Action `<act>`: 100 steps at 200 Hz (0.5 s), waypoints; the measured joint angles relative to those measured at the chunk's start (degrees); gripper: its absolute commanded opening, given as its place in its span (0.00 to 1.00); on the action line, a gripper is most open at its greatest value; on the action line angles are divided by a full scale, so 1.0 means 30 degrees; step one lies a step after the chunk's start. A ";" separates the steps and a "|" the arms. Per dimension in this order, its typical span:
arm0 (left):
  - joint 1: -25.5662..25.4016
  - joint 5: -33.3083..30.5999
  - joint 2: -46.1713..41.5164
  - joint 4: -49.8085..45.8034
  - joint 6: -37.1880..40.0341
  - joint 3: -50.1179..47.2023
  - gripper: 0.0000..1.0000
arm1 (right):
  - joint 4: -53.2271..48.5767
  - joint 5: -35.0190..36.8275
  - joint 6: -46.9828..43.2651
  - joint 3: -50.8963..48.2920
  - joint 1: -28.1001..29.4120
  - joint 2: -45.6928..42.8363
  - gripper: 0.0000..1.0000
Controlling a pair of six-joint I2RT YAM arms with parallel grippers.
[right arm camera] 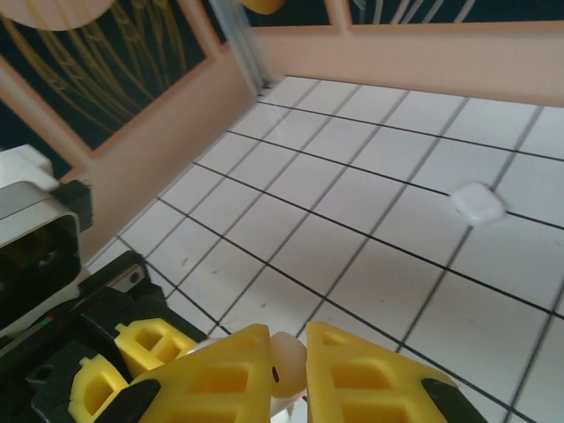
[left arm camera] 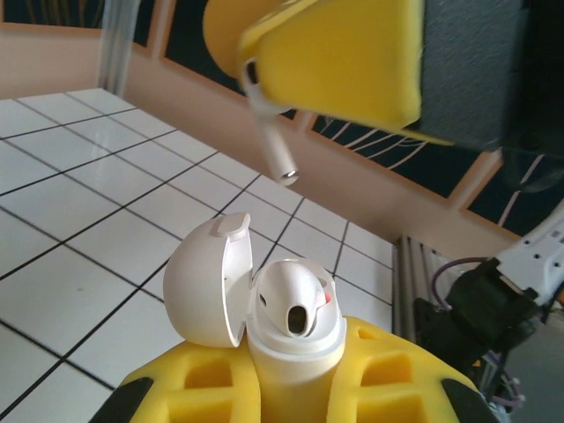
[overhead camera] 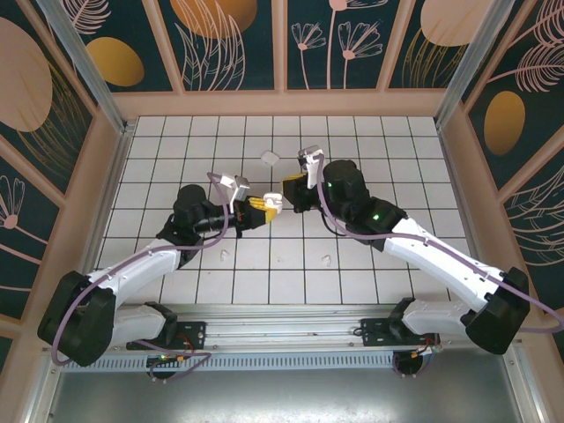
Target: Insert the wireless bluetooth earbuds into the charging case
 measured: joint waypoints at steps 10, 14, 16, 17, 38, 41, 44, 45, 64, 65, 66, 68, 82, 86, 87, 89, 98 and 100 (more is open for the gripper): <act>0.0000 0.0372 0.0022 0.0124 -0.0240 0.0160 0.00 | 0.0517 -0.0619 -0.0277 -0.0146 -0.0102 0.0000 0.13; 0.0000 0.0466 0.0036 0.0124 -0.0321 0.0226 0.00 | 0.0765 -0.0925 -0.0459 -0.0204 -0.0146 0.0000 0.13; 0.0000 0.0539 0.0036 0.0138 -0.0372 0.0262 0.00 | 0.0860 -0.1035 -0.0532 -0.0226 -0.0160 0.0000 0.13; 0.0000 0.0597 0.0036 0.0138 -0.0408 0.0291 0.00 | 0.0889 -0.1071 -0.0554 -0.0240 -0.0168 0.0000 0.13; 0.0000 0.1078 0.0124 0.0168 -0.0721 0.0641 0.00 | 0.1574 -0.2062 -0.1209 -0.0364 -0.0299 -0.0022 0.13; 0.0000 0.1115 0.0146 0.0168 -0.0772 0.0685 0.00 | 0.1661 -0.2171 -0.1275 -0.0372 -0.0299 -0.0022 0.13; 0.0000 0.1180 0.0168 0.0168 -0.0787 0.0736 0.00 | 0.1734 -0.2273 -0.1362 -0.0372 -0.0313 -0.0029 0.13; 0.0000 0.1202 0.0168 0.0168 -0.0794 0.0743 0.00 | 0.1749 -0.2302 -0.1399 -0.0372 -0.0313 -0.0036 0.13; 0.0000 0.1464 0.0233 0.0160 -0.0933 0.0954 0.00 | 0.1996 -0.2805 -0.1931 -0.0379 -0.0321 -0.0124 0.13; 0.0000 0.1472 0.0233 0.0153 -0.0940 0.0962 0.00 | 0.2011 -0.2827 -0.1982 -0.0379 -0.0321 -0.0131 0.13; 0.0000 0.1494 0.0233 0.0160 -0.0940 0.0969 0.00 | 0.2011 -0.2827 -0.2004 -0.0386 -0.0313 -0.0131 0.13; 0.0000 0.1508 0.0233 0.0160 -0.0947 0.0991 0.00 | 0.2025 -0.2871 -0.2062 -0.0393 -0.0313 -0.0153 0.13; 0.0000 0.1676 0.0270 0.0160 -0.1013 0.1100 0.00 | 0.2149 -0.3031 -0.2463 -0.0525 -0.0321 -0.0313 0.13; 0.0000 0.1734 0.0299 0.0153 -0.1035 0.1137 0.00 | 0.2164 -0.3060 -0.2565 -0.0590 -0.0321 -0.0379 0.12; 0.0000 0.1770 0.0306 0.0153 -0.1064 0.1144 0.00 | 0.2164 -0.3082 -0.2623 -0.0597 -0.0313 -0.0393 0.12; 0.0000 0.1800 0.0313 0.0153 -0.1064 0.1173 0.00 | 0.2157 -0.3096 -0.2637 -0.0619 -0.0321 -0.0415 0.12; 0.0000 0.1880 0.0379 0.0117 -0.1086 0.1282 0.00 | 0.2200 -0.3111 -0.2812 -0.0736 -0.0335 -0.0539 0.12; 0.0000 0.1880 0.0386 0.0109 -0.1093 0.1311 0.00 | 0.2200 -0.3104 -0.2907 -0.0765 -0.0335 -0.0568 0.12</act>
